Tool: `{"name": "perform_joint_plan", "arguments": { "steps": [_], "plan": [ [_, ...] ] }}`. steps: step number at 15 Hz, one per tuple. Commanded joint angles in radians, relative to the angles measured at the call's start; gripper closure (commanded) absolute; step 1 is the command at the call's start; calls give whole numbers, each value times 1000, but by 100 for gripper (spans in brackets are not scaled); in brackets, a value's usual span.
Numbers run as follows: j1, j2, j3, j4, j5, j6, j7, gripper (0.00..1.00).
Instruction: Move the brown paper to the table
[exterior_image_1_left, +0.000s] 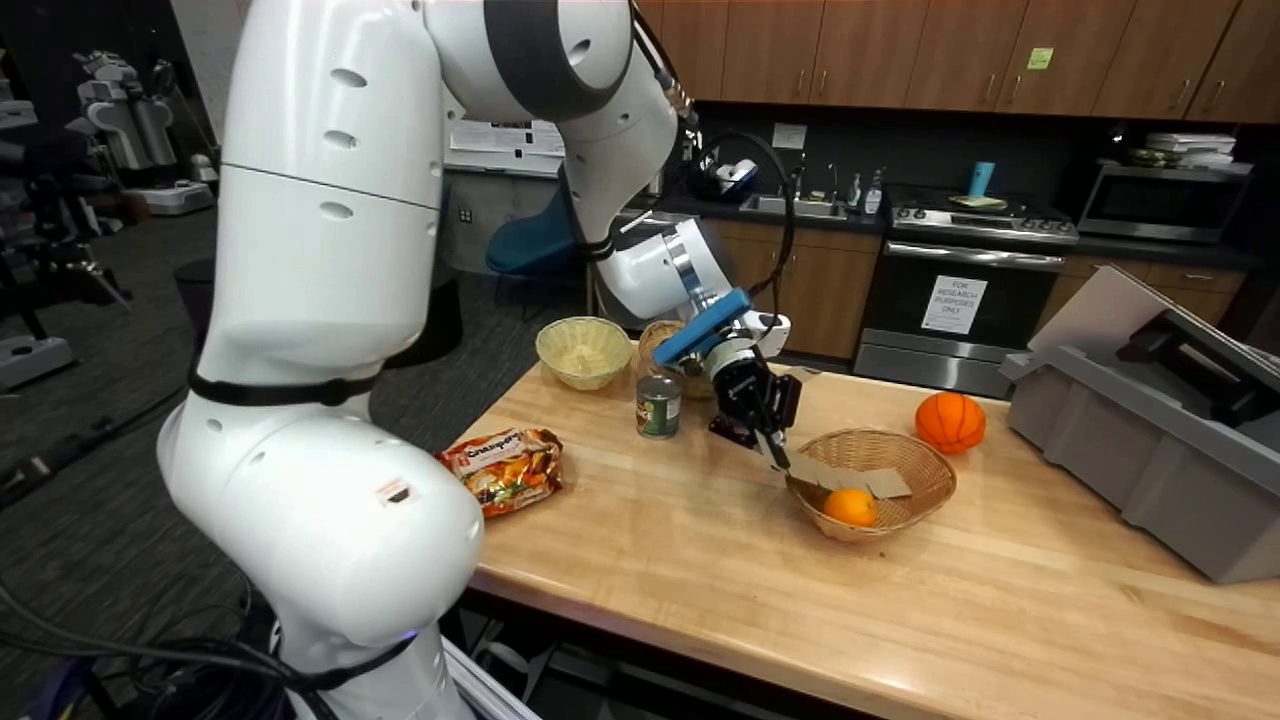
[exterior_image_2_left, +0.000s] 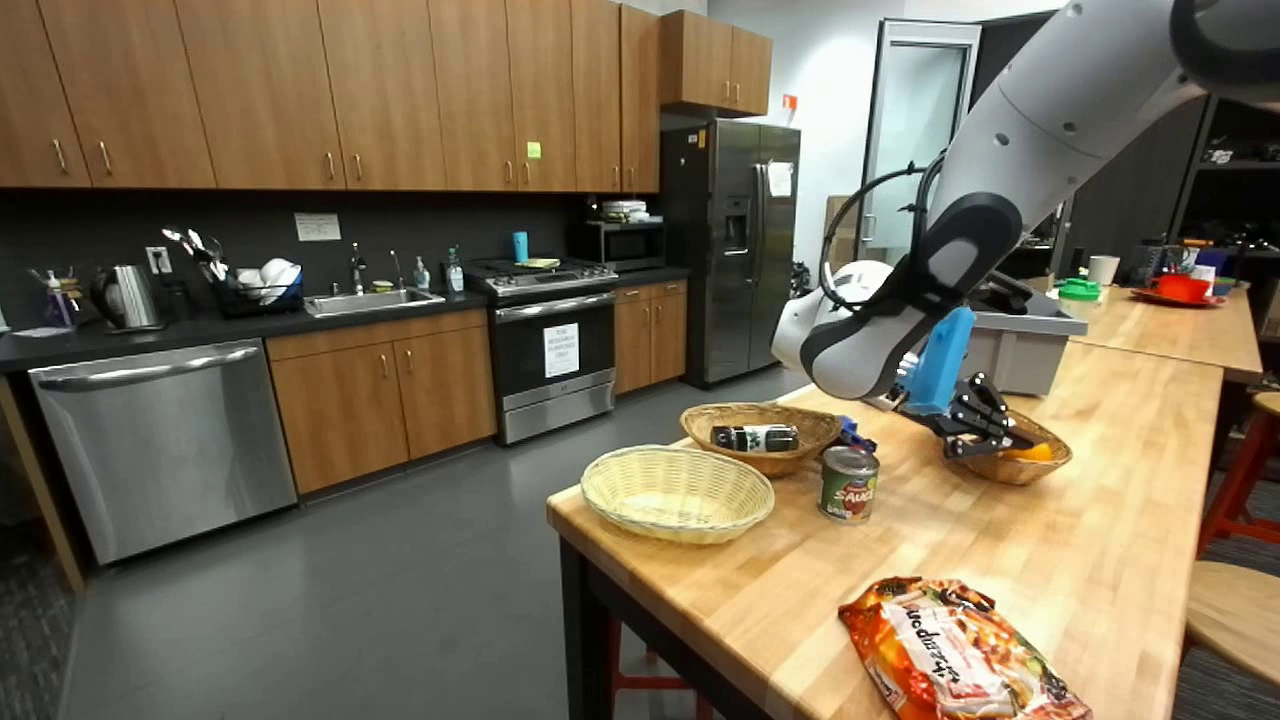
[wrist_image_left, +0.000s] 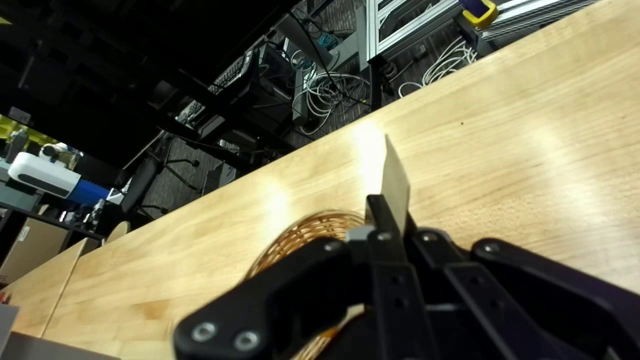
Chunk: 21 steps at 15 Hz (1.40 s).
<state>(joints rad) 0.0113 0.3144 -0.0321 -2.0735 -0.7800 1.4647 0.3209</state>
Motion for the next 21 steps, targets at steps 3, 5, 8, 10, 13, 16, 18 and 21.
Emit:
{"name": "perform_joint_plan", "arguments": {
  "steps": [3, 5, 8, 10, 13, 16, 18, 21],
  "plan": [
    [3, -150, 2, -28, -65, -45, 0, 100],
    [4, -183, 5, -26, -91, -68, 10, 100],
    [12, -225, 18, -23, -134, -104, 25, 100],
    [23, -248, 33, -19, -170, -129, 34, 100],
    [39, -279, 60, -17, -219, -138, 28, 100],
    [51, -322, 85, -33, -252, -83, 13, 100],
    [51, -356, 93, -50, -255, -15, 24, 100],
    [33, -392, 77, -74, -190, 127, 66, 100]
  ]
}}
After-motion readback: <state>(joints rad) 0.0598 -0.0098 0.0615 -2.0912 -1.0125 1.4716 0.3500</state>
